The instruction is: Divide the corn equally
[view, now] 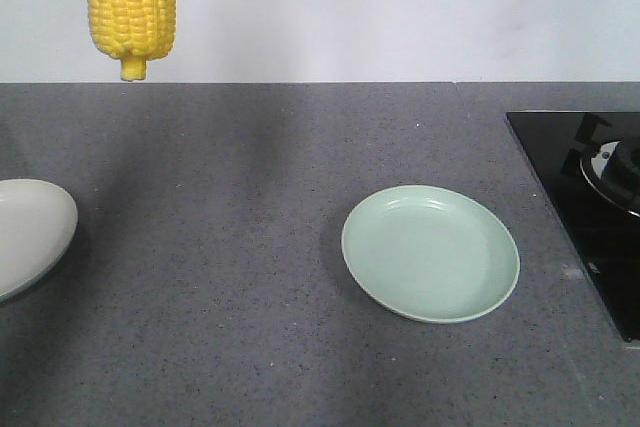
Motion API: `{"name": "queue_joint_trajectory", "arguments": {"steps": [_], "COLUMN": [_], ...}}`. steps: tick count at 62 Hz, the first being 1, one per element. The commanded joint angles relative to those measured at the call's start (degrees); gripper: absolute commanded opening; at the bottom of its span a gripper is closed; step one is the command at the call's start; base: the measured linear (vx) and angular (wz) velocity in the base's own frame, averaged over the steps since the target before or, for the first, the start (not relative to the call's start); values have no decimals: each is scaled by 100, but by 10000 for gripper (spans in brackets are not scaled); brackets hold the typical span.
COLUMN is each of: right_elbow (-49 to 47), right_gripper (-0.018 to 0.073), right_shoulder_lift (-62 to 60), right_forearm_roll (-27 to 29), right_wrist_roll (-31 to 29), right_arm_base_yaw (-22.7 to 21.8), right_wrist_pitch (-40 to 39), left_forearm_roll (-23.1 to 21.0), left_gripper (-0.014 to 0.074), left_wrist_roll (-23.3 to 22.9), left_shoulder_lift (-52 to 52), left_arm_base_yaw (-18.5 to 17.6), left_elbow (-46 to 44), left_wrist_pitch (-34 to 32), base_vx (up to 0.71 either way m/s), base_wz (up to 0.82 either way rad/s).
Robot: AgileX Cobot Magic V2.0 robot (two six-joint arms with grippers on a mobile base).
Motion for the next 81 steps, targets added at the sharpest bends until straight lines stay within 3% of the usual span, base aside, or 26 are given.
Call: {"name": "queue_joint_trajectory", "arguments": {"steps": [1, 81], "right_elbow": [-88, -88], "right_gripper": [-4, -4], "right_shoulder_lift": [7, 7], "right_forearm_roll": [-19, -19], "right_wrist_roll": [-23, -23], "right_arm_base_yaw": [-36, -36], "right_wrist_pitch": [-467, -467], "left_forearm_roll": [-221, -221], "left_gripper": [-6, -6], "left_wrist_roll": [-68, -68], "left_shoulder_lift": [-217, -217], "left_arm_base_yaw": [-12, -12], "left_elbow": [-128, -128], "left_wrist_pitch": [-210, -210], "base_vx": [4, 3], "base_wz": [-2, -2]}}
